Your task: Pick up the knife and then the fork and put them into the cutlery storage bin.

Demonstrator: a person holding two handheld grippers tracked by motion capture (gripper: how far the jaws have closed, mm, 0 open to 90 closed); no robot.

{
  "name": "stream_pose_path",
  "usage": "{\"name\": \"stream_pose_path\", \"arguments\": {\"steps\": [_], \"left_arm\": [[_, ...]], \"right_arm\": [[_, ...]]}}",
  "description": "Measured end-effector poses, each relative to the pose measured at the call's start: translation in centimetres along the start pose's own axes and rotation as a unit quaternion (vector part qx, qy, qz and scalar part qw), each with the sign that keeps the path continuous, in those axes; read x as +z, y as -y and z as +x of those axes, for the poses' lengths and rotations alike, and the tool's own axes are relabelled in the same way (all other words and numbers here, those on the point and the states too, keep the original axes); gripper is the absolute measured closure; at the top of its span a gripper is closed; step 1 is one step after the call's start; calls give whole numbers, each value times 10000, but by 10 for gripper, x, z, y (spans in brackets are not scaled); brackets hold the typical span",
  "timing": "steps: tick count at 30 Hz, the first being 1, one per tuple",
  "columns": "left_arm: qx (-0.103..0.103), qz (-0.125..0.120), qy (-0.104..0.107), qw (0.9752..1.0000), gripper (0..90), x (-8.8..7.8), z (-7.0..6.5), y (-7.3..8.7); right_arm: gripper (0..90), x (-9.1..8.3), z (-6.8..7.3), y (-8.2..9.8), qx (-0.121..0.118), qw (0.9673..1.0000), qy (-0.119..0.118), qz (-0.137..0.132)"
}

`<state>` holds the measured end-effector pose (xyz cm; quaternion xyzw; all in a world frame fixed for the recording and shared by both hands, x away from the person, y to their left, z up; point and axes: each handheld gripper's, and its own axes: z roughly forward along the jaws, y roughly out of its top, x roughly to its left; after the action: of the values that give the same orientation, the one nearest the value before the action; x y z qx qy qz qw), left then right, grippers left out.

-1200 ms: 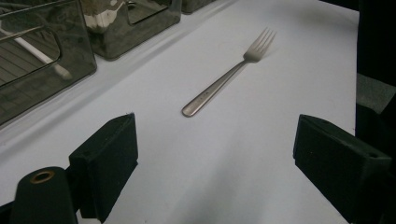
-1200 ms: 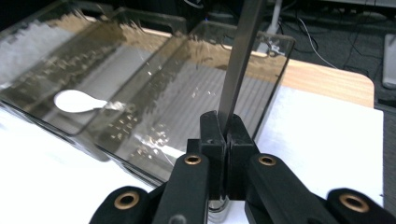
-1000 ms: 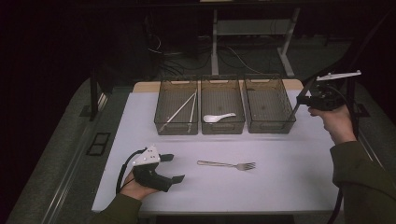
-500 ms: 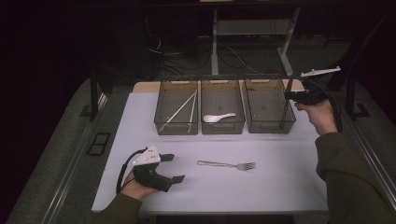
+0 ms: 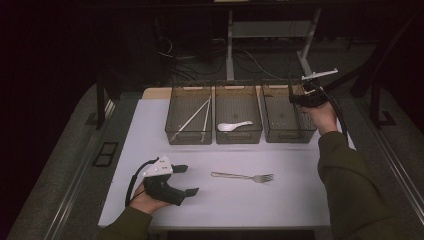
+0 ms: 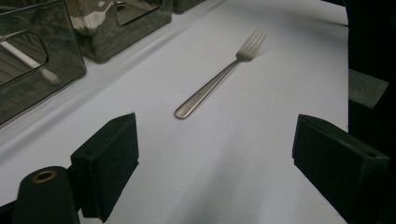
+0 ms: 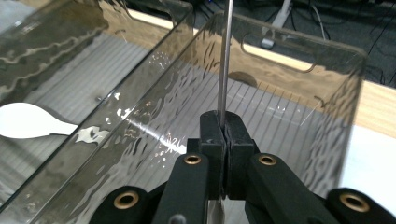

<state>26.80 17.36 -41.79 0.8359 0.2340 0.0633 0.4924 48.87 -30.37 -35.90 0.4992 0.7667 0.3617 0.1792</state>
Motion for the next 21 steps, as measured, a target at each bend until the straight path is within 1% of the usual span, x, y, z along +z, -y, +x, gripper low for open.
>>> {"name": "stream_pose_path", "arguments": {"steps": [4,6,10,13,14,16,17,20,21], "left_arm": [[-18,-8,23,10000,133,1,0,0],[-17,-14,22,10000,133,1,0,0],[-7,-21,35,10000,133,1,0,0],[7,-23,54,10000,134,1,0,-1],[7,-25,56,10000,134,1,0,-1],[11,-26,58,10000,134,1,1,-1],[17,-29,66,10000,133,1,1,-1],[31,-30,63,10000,134,1,0,-1],[22,-51,61,10000,134,1,0,-1]], "right_arm": [[883,17,0,2,55,9998,-1,201],[881,23,2,3,106,9997,-9,202],[872,33,5,4,81,9996,28,277],[859,39,6,6,148,9995,-14,286],[855,41,8,6,182,9992,-22,351],[821,43,11,7,117,9991,65,408],[812,42,11,7,67,9991,78,410],[789,41,11,9,69,9991,64,404],[781,40,11,9,106,9992,40,394]]}}
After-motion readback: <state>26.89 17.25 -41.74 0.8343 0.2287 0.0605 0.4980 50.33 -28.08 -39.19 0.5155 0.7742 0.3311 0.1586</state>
